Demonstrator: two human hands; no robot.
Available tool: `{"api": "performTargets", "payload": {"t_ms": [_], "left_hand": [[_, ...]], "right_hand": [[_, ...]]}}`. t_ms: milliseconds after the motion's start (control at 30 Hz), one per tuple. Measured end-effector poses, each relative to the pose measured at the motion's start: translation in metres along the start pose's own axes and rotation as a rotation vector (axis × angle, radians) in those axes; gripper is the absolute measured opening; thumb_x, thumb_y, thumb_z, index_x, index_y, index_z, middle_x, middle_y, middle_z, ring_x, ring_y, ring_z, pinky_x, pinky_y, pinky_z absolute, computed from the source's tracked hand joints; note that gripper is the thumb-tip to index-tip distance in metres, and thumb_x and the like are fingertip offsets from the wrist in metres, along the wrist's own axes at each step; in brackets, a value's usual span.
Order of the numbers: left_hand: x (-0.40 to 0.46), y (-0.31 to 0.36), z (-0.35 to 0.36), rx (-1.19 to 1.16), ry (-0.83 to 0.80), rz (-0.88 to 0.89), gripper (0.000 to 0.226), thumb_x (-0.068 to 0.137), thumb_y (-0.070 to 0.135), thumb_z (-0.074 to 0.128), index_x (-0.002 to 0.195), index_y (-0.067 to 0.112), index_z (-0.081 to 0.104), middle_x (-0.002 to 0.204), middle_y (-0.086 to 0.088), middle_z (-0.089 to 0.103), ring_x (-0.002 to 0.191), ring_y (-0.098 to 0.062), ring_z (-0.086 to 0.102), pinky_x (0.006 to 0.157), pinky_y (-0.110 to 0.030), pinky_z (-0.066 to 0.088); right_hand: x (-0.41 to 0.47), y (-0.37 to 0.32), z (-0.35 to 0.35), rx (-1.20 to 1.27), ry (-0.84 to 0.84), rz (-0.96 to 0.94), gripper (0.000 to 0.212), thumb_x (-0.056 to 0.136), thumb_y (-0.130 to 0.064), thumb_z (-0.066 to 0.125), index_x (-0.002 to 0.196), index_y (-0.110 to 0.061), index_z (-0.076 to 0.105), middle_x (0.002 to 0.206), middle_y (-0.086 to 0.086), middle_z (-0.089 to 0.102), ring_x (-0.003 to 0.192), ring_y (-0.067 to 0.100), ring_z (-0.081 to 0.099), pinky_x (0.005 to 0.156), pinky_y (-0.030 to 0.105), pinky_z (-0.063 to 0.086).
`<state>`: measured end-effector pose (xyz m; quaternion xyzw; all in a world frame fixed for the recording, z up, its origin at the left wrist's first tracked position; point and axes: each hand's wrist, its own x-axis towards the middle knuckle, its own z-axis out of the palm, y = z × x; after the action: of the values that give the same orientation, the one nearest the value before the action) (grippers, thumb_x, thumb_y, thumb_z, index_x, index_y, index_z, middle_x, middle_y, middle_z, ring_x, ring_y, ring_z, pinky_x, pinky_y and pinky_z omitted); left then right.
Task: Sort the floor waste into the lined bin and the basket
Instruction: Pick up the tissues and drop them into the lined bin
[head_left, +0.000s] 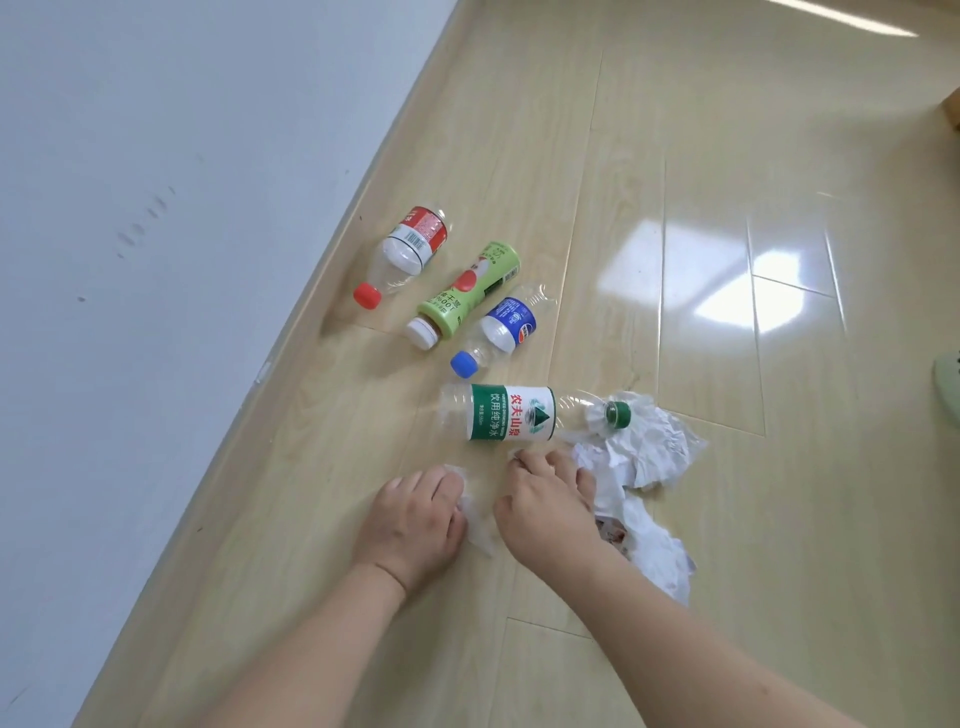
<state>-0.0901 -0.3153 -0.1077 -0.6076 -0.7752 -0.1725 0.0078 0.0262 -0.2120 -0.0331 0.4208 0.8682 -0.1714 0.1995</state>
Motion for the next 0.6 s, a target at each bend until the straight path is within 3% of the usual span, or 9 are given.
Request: {"api": "performTargets", "payload": {"t_ms": [200, 300, 400, 533, 600], "left_hand": [[0.004, 0.003, -0.011, -0.081, -0.098, -0.097, 0.03, 0.076, 0.023, 0.038, 0.082, 0.012, 0.065, 0.068, -0.004, 0.06, 0.052, -0.027, 0.057, 0.047, -0.026, 0.04], [0.013, 0.013, -0.027, -0.152, -0.227, -0.308, 0.029, 0.085, 0.025, 0.028, 0.085, 0.015, 0.055, 0.079, -0.005, 0.061, 0.069, -0.031, 0.058, 0.057, -0.032, 0.038], [0.029, 0.03, -0.048, -0.349, -0.366, -0.476, 0.013, 0.094, 0.02, 0.038, 0.085, 0.018, 0.048, 0.082, -0.006, 0.06, 0.075, -0.029, 0.05, 0.06, -0.032, 0.032], [0.058, 0.082, -0.087, -0.481, -0.333, -0.412, 0.014, 0.09, 0.015, 0.045, 0.076, 0.018, 0.046, 0.07, 0.001, 0.054, 0.069, -0.024, 0.048, 0.056, -0.031, 0.035], [0.081, 0.119, -0.105, -0.529, -0.351, -0.359, 0.016, 0.089, 0.014, 0.046, 0.074, 0.019, 0.048, 0.069, 0.004, 0.054, 0.066, -0.018, 0.048, 0.057, -0.027, 0.037]], "right_hand": [[-0.026, -0.005, -0.027, 0.12, 0.007, -0.107, 0.049, 0.092, -0.016, 0.038, 0.141, -0.016, 0.043, 0.149, -0.009, 0.034, 0.135, 0.02, 0.026, 0.107, 0.035, 0.018], [-0.041, 0.008, -0.049, 0.19, 0.101, -0.081, 0.04, 0.09, -0.01, 0.041, 0.128, -0.007, 0.054, 0.141, -0.003, 0.044, 0.128, 0.022, 0.038, 0.103, 0.032, 0.029], [-0.065, 0.032, -0.07, 0.29, 0.163, -0.033, 0.036, 0.09, -0.005, 0.04, 0.121, 0.0, 0.058, 0.136, 0.003, 0.049, 0.125, 0.024, 0.045, 0.103, 0.033, 0.036], [-0.099, 0.083, -0.098, 0.323, 0.244, -0.039, 0.03, 0.09, -0.002, 0.038, 0.109, -0.005, 0.061, 0.134, 0.001, 0.05, 0.124, 0.022, 0.047, 0.096, 0.028, 0.036], [-0.116, 0.117, -0.116, 0.33, 0.276, -0.021, 0.037, 0.092, -0.004, 0.037, 0.122, -0.007, 0.059, 0.139, -0.001, 0.047, 0.126, 0.019, 0.045, 0.1, 0.025, 0.033]]}}
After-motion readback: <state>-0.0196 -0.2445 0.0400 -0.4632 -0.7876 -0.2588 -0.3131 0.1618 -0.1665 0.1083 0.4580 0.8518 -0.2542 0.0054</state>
